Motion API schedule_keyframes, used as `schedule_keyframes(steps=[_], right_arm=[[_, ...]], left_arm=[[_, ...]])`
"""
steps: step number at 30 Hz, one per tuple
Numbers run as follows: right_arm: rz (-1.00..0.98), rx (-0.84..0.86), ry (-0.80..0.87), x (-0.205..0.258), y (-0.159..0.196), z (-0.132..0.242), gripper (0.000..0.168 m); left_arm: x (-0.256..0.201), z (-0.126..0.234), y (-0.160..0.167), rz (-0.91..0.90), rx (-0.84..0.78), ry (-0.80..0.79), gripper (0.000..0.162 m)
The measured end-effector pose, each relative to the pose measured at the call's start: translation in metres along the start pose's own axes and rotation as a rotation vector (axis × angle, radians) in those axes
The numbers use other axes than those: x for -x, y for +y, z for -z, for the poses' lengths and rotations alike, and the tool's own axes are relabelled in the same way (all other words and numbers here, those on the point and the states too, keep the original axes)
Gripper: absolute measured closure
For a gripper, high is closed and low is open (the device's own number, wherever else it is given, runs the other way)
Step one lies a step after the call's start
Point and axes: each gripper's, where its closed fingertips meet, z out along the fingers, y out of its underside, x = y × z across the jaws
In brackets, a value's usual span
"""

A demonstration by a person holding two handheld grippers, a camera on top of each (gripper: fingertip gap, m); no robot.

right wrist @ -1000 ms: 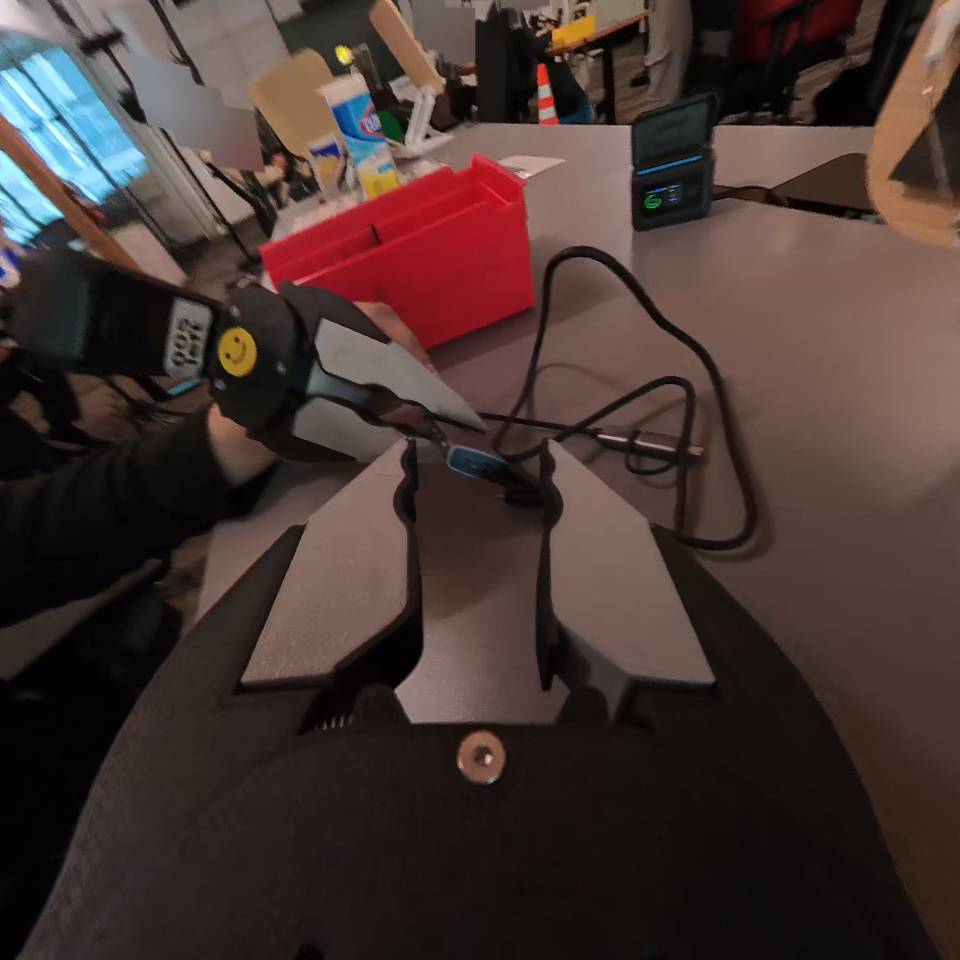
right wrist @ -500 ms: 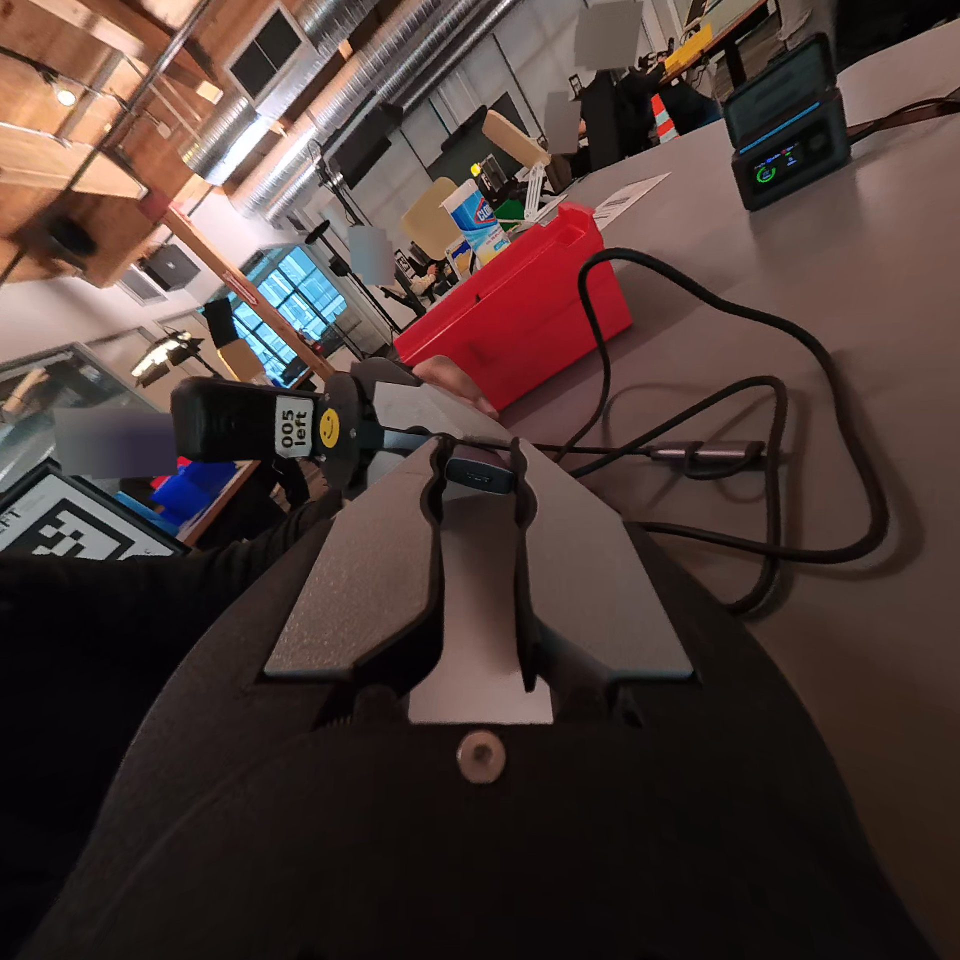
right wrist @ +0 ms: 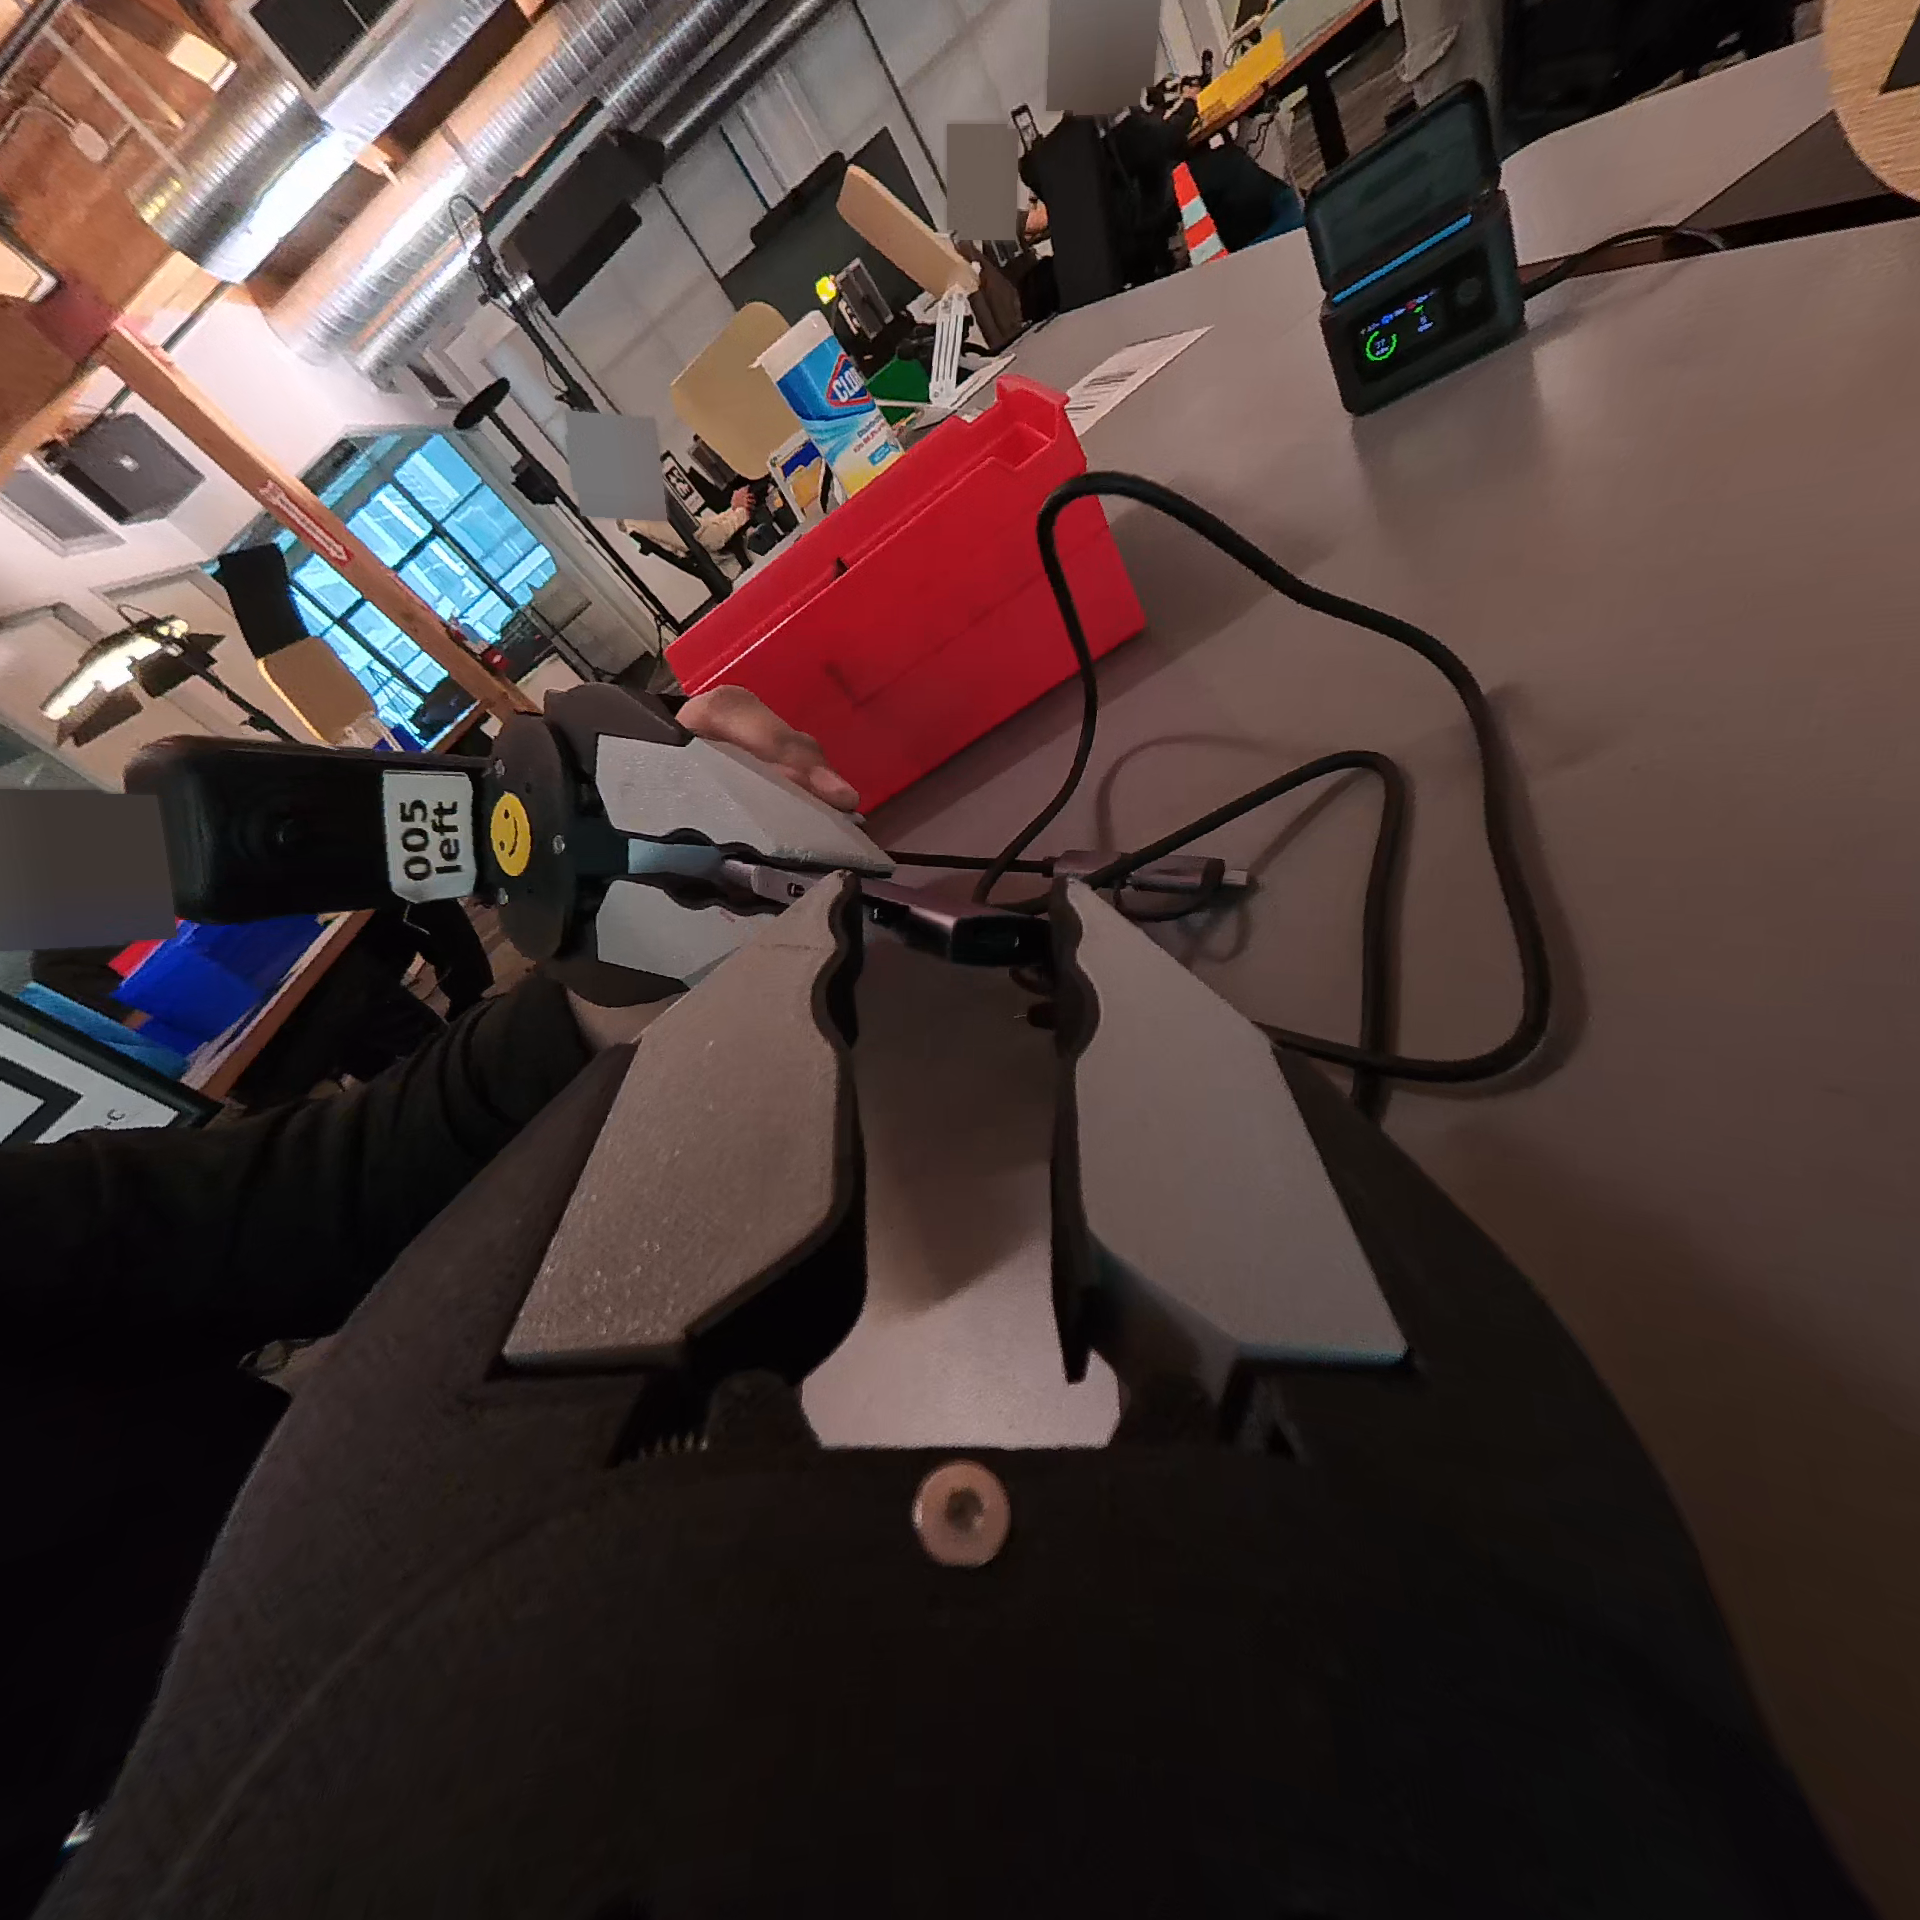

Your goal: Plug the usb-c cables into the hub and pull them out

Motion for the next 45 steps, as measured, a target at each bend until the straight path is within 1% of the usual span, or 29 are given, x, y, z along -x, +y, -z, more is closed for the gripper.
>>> schedule_keyframes(steps=[6,7,8,10,12,13,15,17,19,22,25,27,28,29,30,32,34,36,40,45], right_arm=[[0.016,0.001,0.048,-0.005,-0.001,0.000,0.135],[0.029,0.002,0.079,-0.009,-0.001,0.001,0.138],[0.054,0.004,0.117,-0.013,-0.001,0.003,0.144],[0.133,0.013,0.200,-0.021,-0.004,0.009,0.140],[0.232,0.038,0.250,-0.021,-0.005,0.014,0.139],[0.289,0.066,0.255,-0.018,-0.003,0.014,0.140],[0.415,0.158,0.246,-0.011,0.010,0.008,0.140],[0.552,0.247,0.253,-0.008,0.024,-0.001,0.141],[0.686,0.336,0.275,-0.012,0.035,-0.012,0.141],[0.818,0.462,0.277,-0.020,0.050,-0.029,0.136],[0.917,0.528,0.267,-0.028,0.054,-0.042,0.143],[0.915,0.554,0.230,-0.033,0.057,-0.045,0.143],[0.907,0.554,0.188,-0.032,0.060,-0.047,0.146],[0.908,0.542,0.148,-0.031,0.061,-0.049,0.155],[0.919,0.526,0.127,-0.031,0.059,-0.050,0.159],[0.929,0.519,0.107,-0.035,0.057,-0.051,0.163],[0.911,0.534,0.071,-0.036,0.058,-0.052,0.163],[0.901,0.540,0.037,-0.035,0.058,-0.053,0.154],[0.870,0.564,-0.028,-0.028,0.060,-0.048,0.154],[0.839,0.581,-0.016,-0.037,0.062,-0.047,0.158]], left_arm=[[0.002,0.000,-0.001,0.006,-0.008,-0.008,0.155],[0.003,0.000,0.002,0.011,0.009,-0.013,0.155],[0.006,-0.001,0.005,0.016,0.030,-0.028,0.155],[0.019,0.004,0.014,0.027,0.059,-0.075,0.155],[0.030,0.009,0.026,0.095,0.090,-0.090,0.155],[0.034,0.010,0.035,0.134,0.120,-0.091,0.155],[0.041,0.012,0.045,0.154,0.150,-0.116,0.155],[0.038,0.011,0.047,0.189,0.149,-0.094,0.155],[0.037,0.010,0.048,0.186,0.148,-0.088,0.155],[0.035,0.009,0.047,0.176,0.152,-0.084,0.156],[0.035,0.009,0.046,0.171,0.150,-0.088,0.155],[0.037,0.010,0.047,0.175,0.153,-0.091,0.155],[0.037,0.010,0.048,0.174,0.157,-0.094,0.155],[0.038,0.010,0.049,0.171,0.161,-0.100,0.155],[0.039,0.010,0.048,0.169,0.162,-0.106,0.155],[0.039,0.010,0.047,0.168,0.164,-0.103,0.155],[0.038,0.010,0.048,0.164,0.174,-0.103,0.155],[0.038,0.010,0.049,0.166,0.177,-0.099,0.155],[0.039,0.009,0.050,0.168,0.183,-0.102,0.155],[0.037,0.008,0.050,0.169,0.185,-0.095,0.155]])
